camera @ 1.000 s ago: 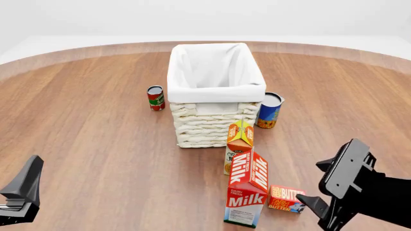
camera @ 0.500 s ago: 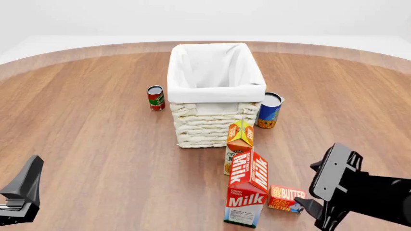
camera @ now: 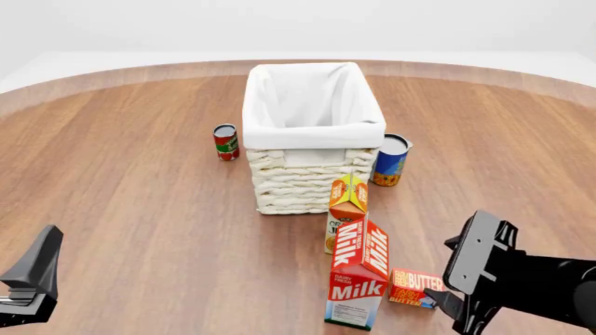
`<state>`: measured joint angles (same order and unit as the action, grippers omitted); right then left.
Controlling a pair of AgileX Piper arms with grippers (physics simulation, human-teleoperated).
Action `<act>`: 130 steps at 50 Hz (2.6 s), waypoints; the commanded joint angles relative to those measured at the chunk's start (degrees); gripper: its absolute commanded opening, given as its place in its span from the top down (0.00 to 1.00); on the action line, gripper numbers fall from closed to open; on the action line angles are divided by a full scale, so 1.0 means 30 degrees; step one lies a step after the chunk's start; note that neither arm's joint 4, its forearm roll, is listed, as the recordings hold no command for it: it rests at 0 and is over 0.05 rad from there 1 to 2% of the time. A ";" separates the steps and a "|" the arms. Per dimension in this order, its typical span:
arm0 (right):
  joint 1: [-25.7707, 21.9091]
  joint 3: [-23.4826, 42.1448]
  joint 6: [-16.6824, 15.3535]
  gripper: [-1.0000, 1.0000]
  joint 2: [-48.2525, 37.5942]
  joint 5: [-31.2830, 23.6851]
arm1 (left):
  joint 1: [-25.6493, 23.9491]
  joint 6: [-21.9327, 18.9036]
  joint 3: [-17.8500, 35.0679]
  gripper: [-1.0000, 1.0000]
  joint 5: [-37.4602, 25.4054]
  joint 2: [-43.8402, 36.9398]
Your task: Pick up the butter and put it in the basket.
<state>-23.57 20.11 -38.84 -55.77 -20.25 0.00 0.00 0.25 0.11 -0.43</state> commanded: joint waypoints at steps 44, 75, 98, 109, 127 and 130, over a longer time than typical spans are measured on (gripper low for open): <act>-0.0521 -0.0337 -0.0062 0.00 -0.1270 0.0870 | 0.0000 0.0000 0.0000 0.00 0.0000 0.0000; -0.0628 -0.0471 0.0001 0.00 -0.2575 0.2090 | 0.0000 0.0000 0.0000 0.00 0.0000 0.0000; -0.0644 -0.1174 0.0175 0.00 -0.3848 0.3471 | 0.0000 0.0000 0.0000 0.00 0.0000 0.0000; -0.0378 -0.1388 0.0040 0.00 -0.3966 0.3478 | 0.0000 0.0000 0.0000 0.00 0.0000 0.0000; -0.0320 -0.0879 -0.0229 0.00 -0.5154 0.3827 | 0.0000 0.0000 0.0000 0.00 0.0000 0.0000; -0.0303 -0.0868 -0.0303 0.00 -0.5226 0.3827 | 0.0000 0.0000 0.0000 0.00 0.0000 0.0000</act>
<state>-24.62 16.96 -39.24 -70.32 -8.86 0.00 0.00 0.25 0.11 -0.43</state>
